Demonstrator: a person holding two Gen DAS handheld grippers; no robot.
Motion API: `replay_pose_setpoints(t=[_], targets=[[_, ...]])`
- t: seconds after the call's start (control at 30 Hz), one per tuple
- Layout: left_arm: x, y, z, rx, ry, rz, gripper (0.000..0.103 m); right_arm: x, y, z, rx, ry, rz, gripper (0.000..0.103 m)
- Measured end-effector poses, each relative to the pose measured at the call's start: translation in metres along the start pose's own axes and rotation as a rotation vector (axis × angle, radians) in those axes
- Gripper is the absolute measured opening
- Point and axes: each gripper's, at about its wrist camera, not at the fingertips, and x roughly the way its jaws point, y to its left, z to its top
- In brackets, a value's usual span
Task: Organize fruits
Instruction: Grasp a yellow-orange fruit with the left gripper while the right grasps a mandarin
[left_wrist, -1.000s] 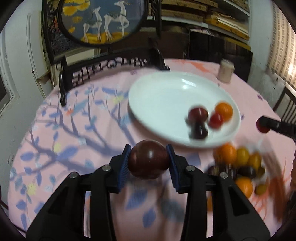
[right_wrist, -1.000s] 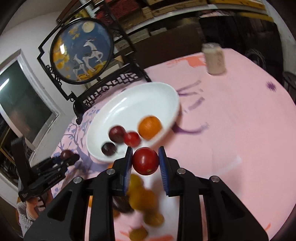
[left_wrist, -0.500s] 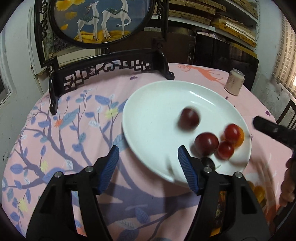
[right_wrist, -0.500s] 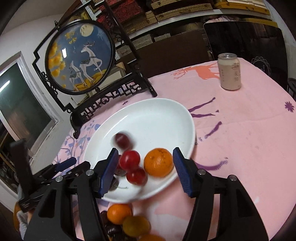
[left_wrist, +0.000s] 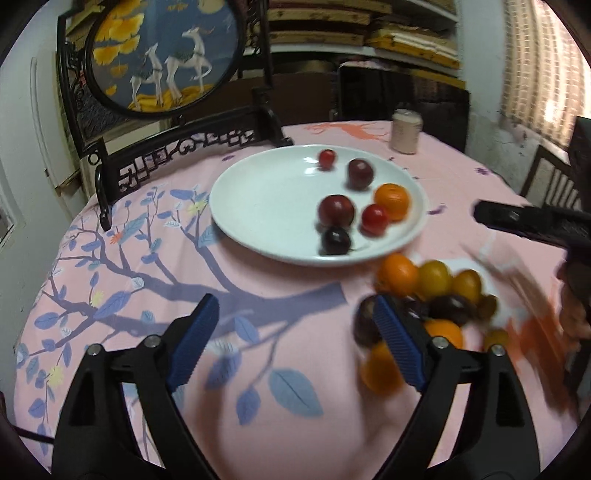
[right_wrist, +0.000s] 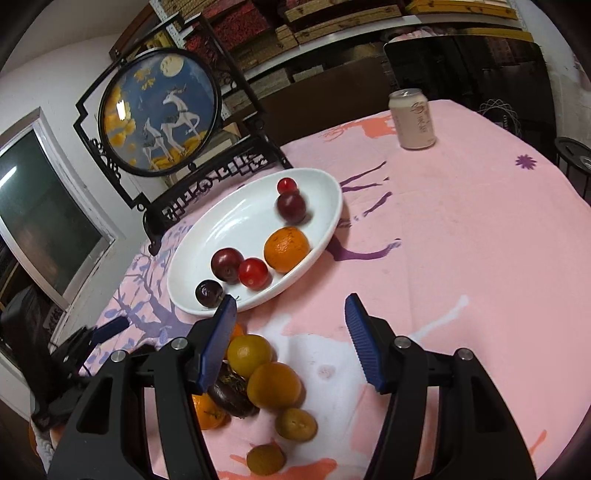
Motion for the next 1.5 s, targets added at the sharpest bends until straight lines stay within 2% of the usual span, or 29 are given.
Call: replay_pose_setpoints(t=[0.13,0.3,0.37,0.43,0.57,0.63,0.7,0.8,0.87,1.03,1.17,1.27,1.37,1.5], targets=[[-0.013,-0.009,-0.010,0.034,-0.018,-0.060,0.092,0.000,0.000,-0.002,0.005,0.008,0.003,0.062],[-0.008,-0.029,-0.019,0.135,0.027,-0.095,0.093,-0.005,-0.003,-0.003,0.011,0.002,-0.003,0.062],[-0.002,-0.036,-0.023,0.170,0.058,-0.079,0.093,-0.006,-0.003,-0.004,0.013,-0.002,-0.004,0.062],[0.003,-0.037,-0.025,0.189,0.066,-0.016,0.097,-0.007,-0.004,-0.005,0.014,-0.001,-0.007,0.063],[0.005,-0.009,-0.018,0.083,0.073,0.018,0.101,-0.008,-0.006,-0.005,0.021,-0.003,-0.014,0.067],[0.003,0.012,-0.015,0.024,0.058,0.117,0.101,-0.010,-0.006,-0.006,0.025,-0.005,-0.013,0.067],[0.001,0.035,-0.013,-0.064,0.059,0.159,0.100,-0.011,-0.006,-0.008,0.026,-0.005,-0.010,0.067],[-0.008,0.051,-0.012,-0.152,0.034,0.088,0.100,-0.013,-0.005,-0.010,0.021,-0.003,-0.009,0.067],[-0.012,0.044,-0.012,-0.126,0.017,0.055,0.100,-0.013,-0.004,-0.011,0.017,0.000,-0.010,0.067],[0.006,0.010,-0.017,0.034,0.067,0.107,0.100,-0.011,-0.005,-0.011,0.019,0.009,-0.018,0.067],[0.017,0.004,-0.019,0.061,0.089,0.116,0.100,-0.010,-0.004,-0.012,0.015,0.012,-0.019,0.067],[0.019,0.006,-0.016,0.058,0.075,0.112,0.098,-0.009,-0.003,-0.012,0.011,0.019,-0.020,0.067],[0.026,0.014,-0.011,0.024,0.085,0.084,0.091,-0.005,-0.002,-0.014,0.009,0.038,-0.011,0.067],[0.040,0.022,-0.009,-0.016,0.137,0.043,0.070,0.004,0.000,-0.018,0.000,0.100,0.017,0.067]])
